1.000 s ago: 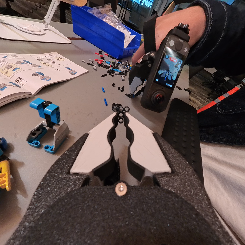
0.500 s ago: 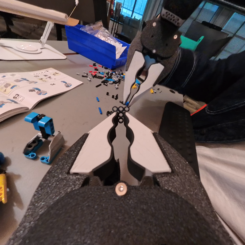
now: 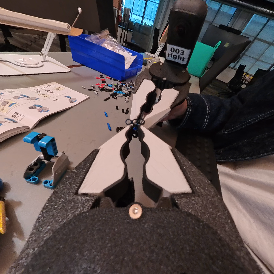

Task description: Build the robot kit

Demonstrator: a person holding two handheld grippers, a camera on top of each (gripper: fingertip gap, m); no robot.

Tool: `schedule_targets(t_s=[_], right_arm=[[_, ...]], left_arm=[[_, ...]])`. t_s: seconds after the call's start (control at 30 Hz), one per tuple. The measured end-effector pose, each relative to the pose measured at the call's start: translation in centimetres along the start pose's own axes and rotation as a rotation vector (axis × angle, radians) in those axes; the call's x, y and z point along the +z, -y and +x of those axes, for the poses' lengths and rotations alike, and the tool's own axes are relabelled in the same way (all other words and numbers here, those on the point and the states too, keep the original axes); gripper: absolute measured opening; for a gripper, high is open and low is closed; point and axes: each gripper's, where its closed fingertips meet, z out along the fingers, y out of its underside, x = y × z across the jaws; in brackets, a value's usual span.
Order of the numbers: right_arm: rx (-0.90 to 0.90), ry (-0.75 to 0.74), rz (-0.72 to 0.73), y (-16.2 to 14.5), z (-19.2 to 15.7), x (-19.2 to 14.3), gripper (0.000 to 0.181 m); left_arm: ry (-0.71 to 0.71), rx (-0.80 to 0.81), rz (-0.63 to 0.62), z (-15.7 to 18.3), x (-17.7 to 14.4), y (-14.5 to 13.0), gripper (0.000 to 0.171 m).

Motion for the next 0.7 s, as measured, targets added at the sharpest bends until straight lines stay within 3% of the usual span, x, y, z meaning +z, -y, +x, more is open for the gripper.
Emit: schedule_targets(t_s=[0.17,0.7], right_arm=[[-0.1,-0.041,-0.019,-0.19,0.03,-0.04,0.004],[-0.079,-0.026,-0.012,-0.19,-0.27,0.18,0.003]], left_arm=[[-0.017,-0.023,-0.003,0.02,0.01,-0.05,0.007],[0.006,0.018,-0.007,0.02,0.19,-0.06,0.007]])
